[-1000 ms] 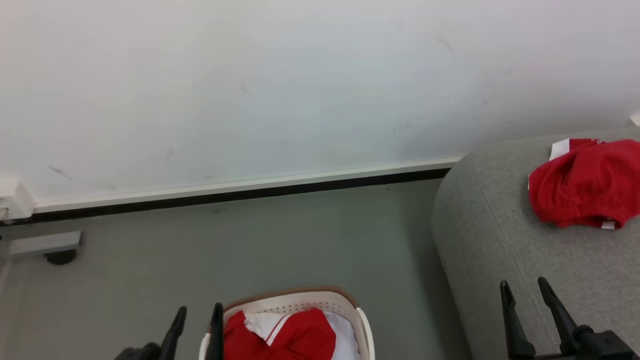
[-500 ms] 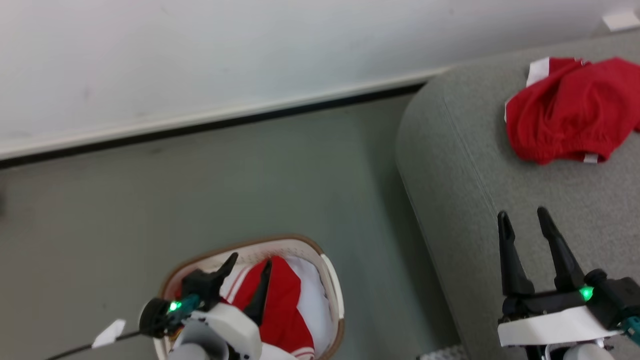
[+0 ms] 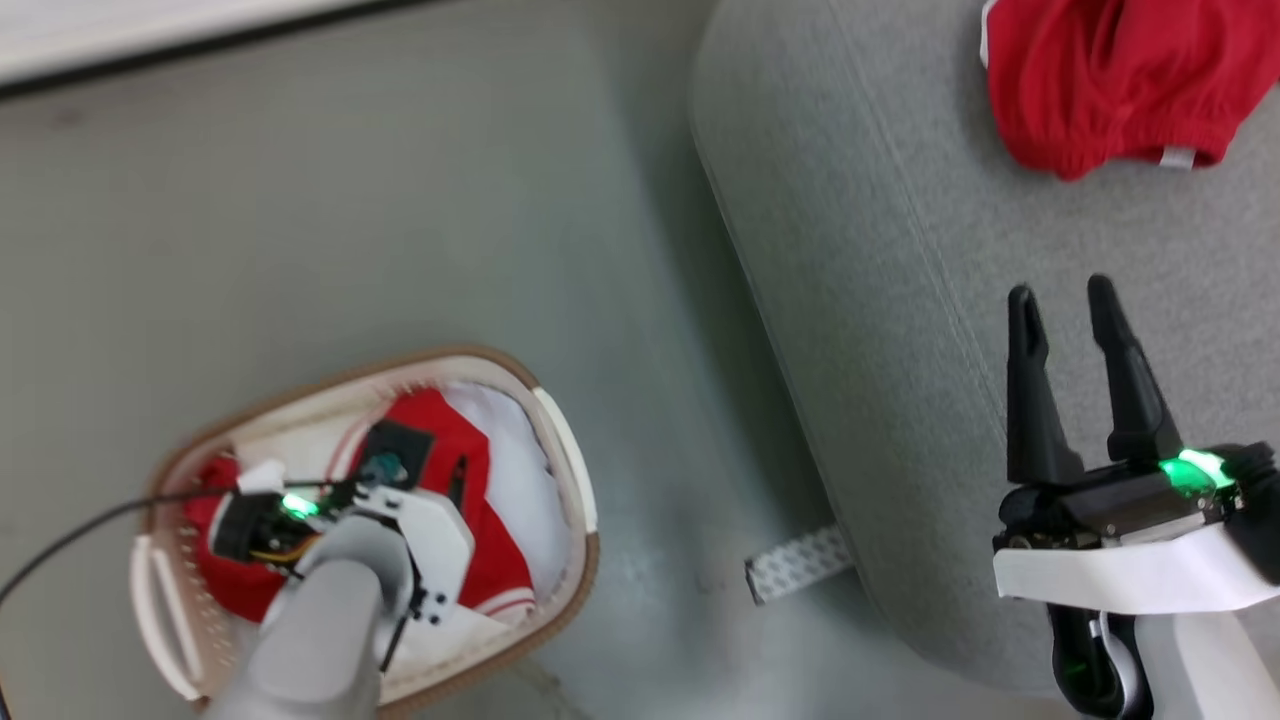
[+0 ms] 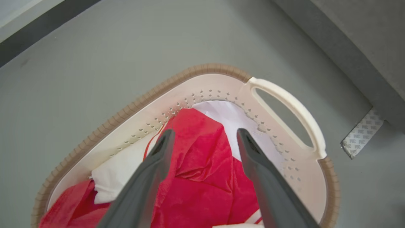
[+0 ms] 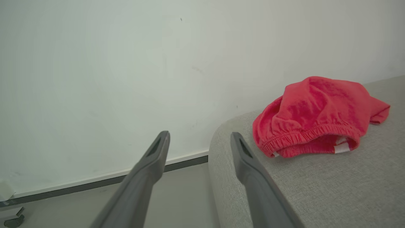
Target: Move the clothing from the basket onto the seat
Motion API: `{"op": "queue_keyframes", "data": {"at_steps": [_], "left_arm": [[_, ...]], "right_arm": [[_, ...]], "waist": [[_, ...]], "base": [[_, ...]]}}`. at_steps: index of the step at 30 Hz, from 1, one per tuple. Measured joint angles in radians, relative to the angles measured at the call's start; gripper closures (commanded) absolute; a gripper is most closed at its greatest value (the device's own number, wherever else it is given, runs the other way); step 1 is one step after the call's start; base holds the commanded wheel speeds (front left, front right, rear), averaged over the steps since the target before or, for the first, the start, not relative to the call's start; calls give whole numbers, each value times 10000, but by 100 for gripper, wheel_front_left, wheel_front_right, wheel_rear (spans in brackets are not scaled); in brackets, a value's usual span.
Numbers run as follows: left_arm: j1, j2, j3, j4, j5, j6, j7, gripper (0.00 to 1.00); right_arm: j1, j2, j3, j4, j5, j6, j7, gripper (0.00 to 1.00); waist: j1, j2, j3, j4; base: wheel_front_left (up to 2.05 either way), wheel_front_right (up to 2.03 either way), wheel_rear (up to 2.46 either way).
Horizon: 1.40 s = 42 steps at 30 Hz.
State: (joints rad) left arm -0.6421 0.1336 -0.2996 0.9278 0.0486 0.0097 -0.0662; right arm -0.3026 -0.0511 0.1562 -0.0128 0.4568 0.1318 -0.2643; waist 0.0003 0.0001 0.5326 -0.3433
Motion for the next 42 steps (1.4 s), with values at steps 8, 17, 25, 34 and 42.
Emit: {"op": "queue_keyframes", "data": {"at_steps": [8, 17, 25, 34, 42], "left_arm": [[-1135, 437, 107, 1269, 77, 782, 27, 0], [-1871, 717, 31, 2205, 157, 1338, -410, 0], [-2800, 970, -383, 2867, 456, 1254, -418, 0], [-3246, 972, -583, 3271, 472, 1041, -500, 100], [-2926, 439, -134, 3402, -337, 924, -1392, 100]], "right_arm": [[-295, 2, 21, -360, 370, 2, 0, 0], [-500, 6, 255, -295, 347, 0, 0, 0], [-649, 4, 341, -366, 382, 0, 0, 0], [-715, 4, 403, -359, 407, 0, 0, 0], [-750, 6, 282, -92, 322, 0, 0, 0]], "waist": [[-1, 0, 1372, -456], [-1, -1, 2100, -466], [-2, -1, 2608, -423], [-2, -1, 3054, -345], [-3, -1, 2504, -122]], "base": [[0, 0, 0], [0, 0, 0], [0, 0, 0], [0, 0, 0], [0, 0, 0]]}}
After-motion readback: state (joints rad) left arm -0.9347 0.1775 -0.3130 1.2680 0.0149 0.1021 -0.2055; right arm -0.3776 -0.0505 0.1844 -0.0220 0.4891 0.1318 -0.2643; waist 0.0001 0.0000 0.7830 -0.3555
